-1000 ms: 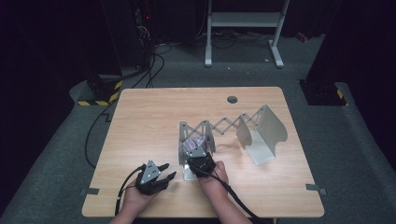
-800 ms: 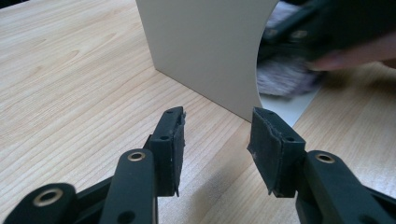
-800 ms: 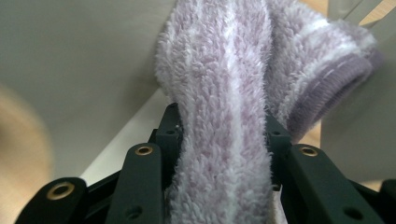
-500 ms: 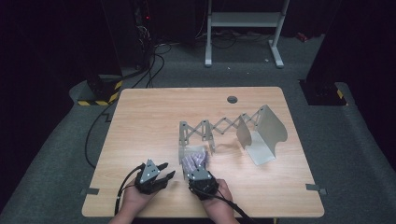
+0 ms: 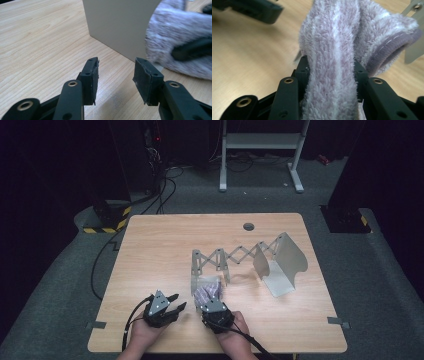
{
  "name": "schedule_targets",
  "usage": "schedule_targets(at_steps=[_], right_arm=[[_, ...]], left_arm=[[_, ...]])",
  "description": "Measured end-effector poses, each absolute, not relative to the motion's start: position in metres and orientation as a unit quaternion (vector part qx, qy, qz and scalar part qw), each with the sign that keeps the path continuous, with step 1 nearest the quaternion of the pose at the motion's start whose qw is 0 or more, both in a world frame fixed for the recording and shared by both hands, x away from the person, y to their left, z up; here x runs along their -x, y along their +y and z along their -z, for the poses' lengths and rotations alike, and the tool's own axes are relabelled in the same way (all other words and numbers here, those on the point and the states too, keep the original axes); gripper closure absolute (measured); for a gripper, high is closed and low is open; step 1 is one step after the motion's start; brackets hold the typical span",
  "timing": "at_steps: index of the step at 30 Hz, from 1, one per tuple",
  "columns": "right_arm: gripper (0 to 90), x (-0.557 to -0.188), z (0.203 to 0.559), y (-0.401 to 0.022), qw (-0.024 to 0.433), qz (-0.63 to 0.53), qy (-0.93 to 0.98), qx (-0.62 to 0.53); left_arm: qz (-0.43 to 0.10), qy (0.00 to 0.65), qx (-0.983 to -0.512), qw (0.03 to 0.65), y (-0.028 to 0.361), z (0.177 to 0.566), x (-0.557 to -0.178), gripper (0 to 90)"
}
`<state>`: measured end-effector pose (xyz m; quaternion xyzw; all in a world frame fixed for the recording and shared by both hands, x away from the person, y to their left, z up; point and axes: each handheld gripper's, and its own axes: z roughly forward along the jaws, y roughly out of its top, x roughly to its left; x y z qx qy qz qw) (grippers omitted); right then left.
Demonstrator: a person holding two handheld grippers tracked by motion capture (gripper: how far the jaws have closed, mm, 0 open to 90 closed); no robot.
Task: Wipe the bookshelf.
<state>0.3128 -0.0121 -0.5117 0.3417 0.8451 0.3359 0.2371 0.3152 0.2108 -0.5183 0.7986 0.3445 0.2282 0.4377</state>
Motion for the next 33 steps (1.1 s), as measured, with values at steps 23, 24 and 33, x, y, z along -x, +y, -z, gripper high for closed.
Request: schedule_targets(at_steps=[23, 24, 33], right_arm=[[62.2, -0.373, 0.513, 0.005, 0.276, -0.3, 0.834, -0.373], [62.2, -0.365, 0.513, 0.004, 0.271, -0.305, 0.836, -0.367], [62.0, -0.314, 0.514, -0.003, 0.247, -0.327, 0.846, -0.341]], left_arm=[[-0.227, 0.343, -0.802, 0.434, 0.212, 0.519, -0.316, 54.6], [-0.228, 0.344, -0.801, 0.433, 0.212, 0.519, -0.316, 54.5], [-0.232, 0.359, -0.792, 0.436, 0.219, 0.518, -0.32, 52.9]])
